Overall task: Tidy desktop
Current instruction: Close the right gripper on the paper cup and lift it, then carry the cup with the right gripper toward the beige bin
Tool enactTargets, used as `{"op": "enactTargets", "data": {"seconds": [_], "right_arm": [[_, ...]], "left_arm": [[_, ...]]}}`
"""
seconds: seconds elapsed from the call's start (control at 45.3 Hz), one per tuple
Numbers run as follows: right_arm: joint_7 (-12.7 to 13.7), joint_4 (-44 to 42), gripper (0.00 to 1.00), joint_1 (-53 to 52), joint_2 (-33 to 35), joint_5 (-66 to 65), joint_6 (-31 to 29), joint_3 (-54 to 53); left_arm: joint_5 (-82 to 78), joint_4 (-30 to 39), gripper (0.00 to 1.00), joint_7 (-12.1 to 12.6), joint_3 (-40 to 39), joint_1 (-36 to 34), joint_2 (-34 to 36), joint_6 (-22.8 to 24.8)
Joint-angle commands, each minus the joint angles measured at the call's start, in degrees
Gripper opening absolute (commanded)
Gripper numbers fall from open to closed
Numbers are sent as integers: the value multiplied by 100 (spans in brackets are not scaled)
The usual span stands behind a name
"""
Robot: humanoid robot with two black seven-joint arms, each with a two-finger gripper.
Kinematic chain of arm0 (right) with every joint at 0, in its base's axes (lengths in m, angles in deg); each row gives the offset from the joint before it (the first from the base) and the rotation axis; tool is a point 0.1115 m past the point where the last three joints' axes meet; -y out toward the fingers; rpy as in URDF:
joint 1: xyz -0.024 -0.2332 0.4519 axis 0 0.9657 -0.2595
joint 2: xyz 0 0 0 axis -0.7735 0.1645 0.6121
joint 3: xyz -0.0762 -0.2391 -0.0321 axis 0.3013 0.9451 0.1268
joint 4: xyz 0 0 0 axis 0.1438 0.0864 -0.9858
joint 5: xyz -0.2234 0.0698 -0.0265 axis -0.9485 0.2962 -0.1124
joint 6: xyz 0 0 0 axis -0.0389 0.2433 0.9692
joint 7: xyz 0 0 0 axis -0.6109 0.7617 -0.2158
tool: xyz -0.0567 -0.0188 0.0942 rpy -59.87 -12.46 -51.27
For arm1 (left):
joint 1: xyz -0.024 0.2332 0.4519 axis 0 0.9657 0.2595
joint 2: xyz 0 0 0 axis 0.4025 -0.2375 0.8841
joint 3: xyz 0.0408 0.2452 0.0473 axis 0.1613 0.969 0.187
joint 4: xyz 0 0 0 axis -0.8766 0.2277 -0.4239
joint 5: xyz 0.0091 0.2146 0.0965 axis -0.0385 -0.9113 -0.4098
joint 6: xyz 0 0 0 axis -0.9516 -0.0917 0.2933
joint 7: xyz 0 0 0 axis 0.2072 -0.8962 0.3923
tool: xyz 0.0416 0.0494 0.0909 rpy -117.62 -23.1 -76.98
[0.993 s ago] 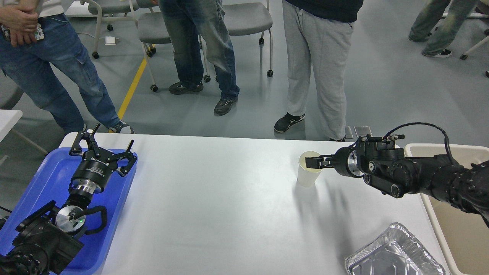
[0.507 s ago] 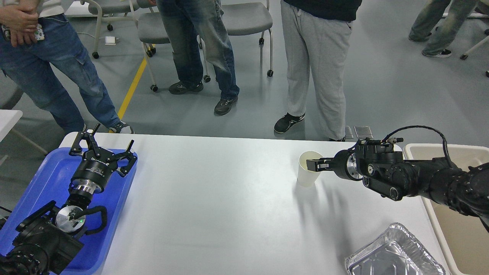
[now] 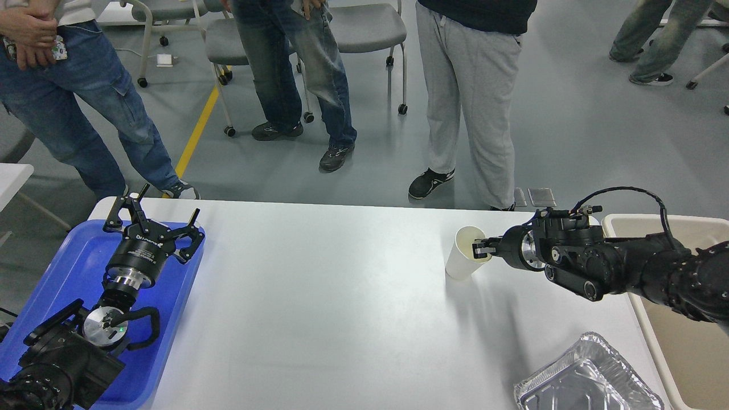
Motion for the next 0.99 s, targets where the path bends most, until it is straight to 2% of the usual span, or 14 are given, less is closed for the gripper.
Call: {"op": "enactTargets", "data": {"seconds": [0.0, 0.265, 0.441, 0.64, 0.86, 0.971], "right_arm": [[-15, 62, 0, -83, 52, 43, -38, 19], [-112, 598, 0, -452, 509, 157, -99, -139], [-103, 1090, 0, -786, 1045, 771, -415, -666], [-42, 1741, 0, -1278, 1775, 1475, -705, -1220], [2, 1829, 0, -1797, 2320, 1976, -1013, -1527], [142, 1829, 0, -1938, 2487, 2178, -1031, -1729]], "left_arm": [[0, 0, 100, 0, -5, 0, 4, 0], [0, 0, 100, 0, -5, 0, 4, 0], [0, 0, 100, 0, -5, 0, 4, 0], [0, 0, 100, 0, 3, 0, 4, 0], [0, 0, 100, 0, -5, 0, 4, 0], [0, 0, 100, 0, 3, 0, 4, 0]]}}
